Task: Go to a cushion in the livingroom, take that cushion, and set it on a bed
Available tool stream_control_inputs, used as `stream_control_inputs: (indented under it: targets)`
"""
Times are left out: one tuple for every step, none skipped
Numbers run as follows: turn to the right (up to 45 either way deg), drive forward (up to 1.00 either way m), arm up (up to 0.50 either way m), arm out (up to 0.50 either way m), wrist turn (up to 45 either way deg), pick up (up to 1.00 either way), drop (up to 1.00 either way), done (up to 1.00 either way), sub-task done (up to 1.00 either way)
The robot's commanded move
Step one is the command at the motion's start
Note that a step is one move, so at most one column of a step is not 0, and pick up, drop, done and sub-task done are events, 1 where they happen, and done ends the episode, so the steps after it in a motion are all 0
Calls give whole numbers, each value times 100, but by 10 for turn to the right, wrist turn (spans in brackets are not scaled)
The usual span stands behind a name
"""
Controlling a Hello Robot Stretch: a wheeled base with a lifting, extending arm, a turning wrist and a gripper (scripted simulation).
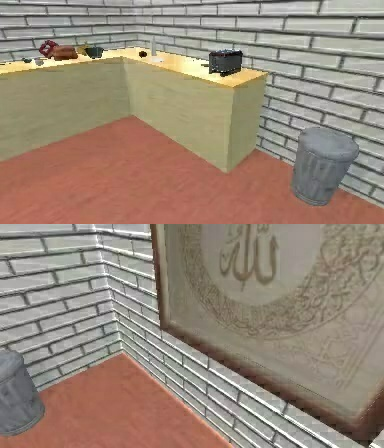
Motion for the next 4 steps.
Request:
stream_control_inputs:
  targets:
    - [-450,0,0,0,0,0,0,0,0]
    - [-450,0,0,0,0,0,0,0,0]
    - [-90,0,0,0,0,0,0,0,0]
    - [0,100,0,0,0,0,0,0,0]
